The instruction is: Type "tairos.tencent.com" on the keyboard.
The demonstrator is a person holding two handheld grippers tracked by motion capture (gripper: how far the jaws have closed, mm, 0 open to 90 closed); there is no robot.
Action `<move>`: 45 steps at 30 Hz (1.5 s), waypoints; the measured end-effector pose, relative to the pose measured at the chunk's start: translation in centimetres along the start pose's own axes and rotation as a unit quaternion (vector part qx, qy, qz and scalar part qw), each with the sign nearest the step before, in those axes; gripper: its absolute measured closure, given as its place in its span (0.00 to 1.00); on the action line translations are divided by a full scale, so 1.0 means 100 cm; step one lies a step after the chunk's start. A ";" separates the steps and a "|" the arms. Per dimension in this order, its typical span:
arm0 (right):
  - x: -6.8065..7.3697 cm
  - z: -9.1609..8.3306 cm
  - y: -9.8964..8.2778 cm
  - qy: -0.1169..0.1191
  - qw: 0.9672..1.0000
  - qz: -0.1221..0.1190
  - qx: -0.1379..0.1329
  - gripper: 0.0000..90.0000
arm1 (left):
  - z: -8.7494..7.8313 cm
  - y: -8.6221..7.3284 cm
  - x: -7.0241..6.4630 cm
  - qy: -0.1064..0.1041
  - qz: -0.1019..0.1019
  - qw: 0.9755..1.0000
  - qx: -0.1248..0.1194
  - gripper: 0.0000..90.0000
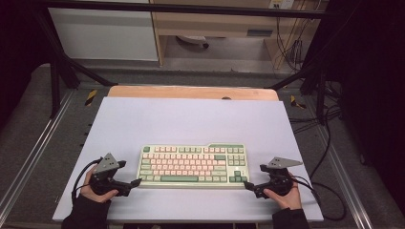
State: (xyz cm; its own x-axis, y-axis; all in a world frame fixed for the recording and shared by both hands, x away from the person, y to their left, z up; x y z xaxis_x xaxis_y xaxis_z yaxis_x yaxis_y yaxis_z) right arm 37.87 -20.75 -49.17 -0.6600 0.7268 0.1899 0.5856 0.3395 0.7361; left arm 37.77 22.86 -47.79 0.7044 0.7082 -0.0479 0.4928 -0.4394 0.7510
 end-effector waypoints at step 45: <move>0.001 0.000 -0.001 0.000 1.000 -0.001 0.001 0.01 | 0.006 0.031 -0.025 0.004 0.009 1.000 -0.015 0.32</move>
State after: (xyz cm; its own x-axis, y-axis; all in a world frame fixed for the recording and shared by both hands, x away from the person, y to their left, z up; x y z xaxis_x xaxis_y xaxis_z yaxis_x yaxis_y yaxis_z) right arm 37.72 -20.71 -49.18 -0.6618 0.7256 0.1886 0.5851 0.3426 0.7350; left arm 37.80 19.39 -45.72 0.7092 0.7044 -0.0291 0.4645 -0.4358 0.7709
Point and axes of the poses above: each handheld gripper's, and its own axes: z roughly forward along the jaws, y roughly out of its top, x roughly to its left, the point moved 8 cm from there along z, roughly forward along the jaws, and after that the axes turned 3 degrees about x, right-handed, at the moved point
